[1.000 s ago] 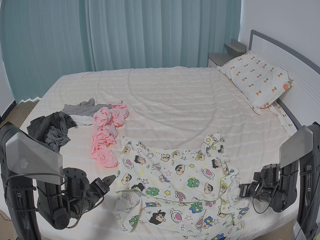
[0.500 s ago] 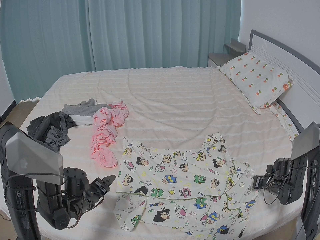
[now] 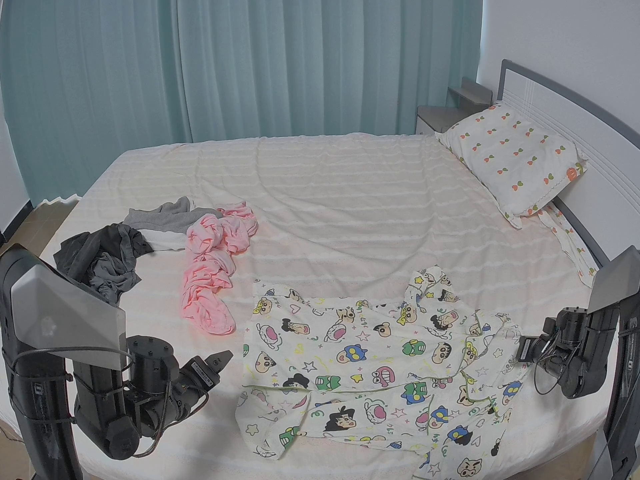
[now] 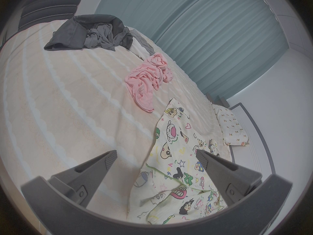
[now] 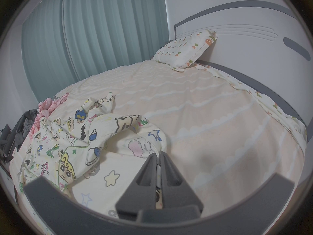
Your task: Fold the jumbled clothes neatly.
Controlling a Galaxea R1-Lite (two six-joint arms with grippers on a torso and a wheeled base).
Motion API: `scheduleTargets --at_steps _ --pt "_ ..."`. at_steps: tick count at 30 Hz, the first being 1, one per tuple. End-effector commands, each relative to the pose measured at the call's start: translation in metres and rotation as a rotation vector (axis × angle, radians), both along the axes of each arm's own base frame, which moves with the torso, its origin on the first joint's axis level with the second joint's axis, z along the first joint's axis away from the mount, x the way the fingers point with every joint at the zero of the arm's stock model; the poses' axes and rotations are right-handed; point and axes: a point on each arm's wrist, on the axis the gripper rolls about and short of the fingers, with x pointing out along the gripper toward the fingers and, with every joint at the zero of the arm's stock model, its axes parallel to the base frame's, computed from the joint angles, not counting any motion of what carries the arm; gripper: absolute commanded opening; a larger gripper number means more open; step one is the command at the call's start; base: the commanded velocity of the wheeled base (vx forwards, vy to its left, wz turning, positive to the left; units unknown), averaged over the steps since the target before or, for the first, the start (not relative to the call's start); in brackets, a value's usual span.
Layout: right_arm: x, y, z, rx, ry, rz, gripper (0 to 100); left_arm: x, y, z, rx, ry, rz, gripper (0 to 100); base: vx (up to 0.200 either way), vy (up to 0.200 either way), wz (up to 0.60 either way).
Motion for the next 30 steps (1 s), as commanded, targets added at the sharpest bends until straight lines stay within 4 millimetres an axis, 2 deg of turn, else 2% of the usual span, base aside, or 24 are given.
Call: scheduleTargets --at_steps 1,15,16,23,27,30 --pt "0.003 -0.008 -0.003 -0.004 -0.008 -0.022 0 -0.003 -0.002 0.001 -0.002 0.003 -0.015 100 0.000 0.000 0.00" --pt "0.019 -0.029 -0.012 -0.011 -0.044 -0.073 0 -0.014 -0.012 0.000 -0.022 0.038 -0.109 100 0.000 0.000 0.00" --pt "0.019 -0.029 -0.013 -0.008 -0.037 -0.073 100 -0.014 -0.012 -0.001 -0.024 0.041 -0.115 100 0.000 0.000 0.00" --pt "0.017 -0.032 -0.006 0.014 -0.060 -0.059 100 -0.020 -0.026 0.000 -0.043 0.041 -0.207 100 0.000 0.000 0.00" --pt "0.006 -0.024 0.025 0.105 -0.115 -0.072 100 -0.032 -0.052 -0.001 -0.063 0.049 -0.355 100 0.000 0.000 0.00" --pt "-0.005 -0.006 0.046 0.186 -0.140 -0.033 100 -0.042 -0.067 -0.010 -0.037 0.073 -0.428 100 0.000 0.000 0.00"
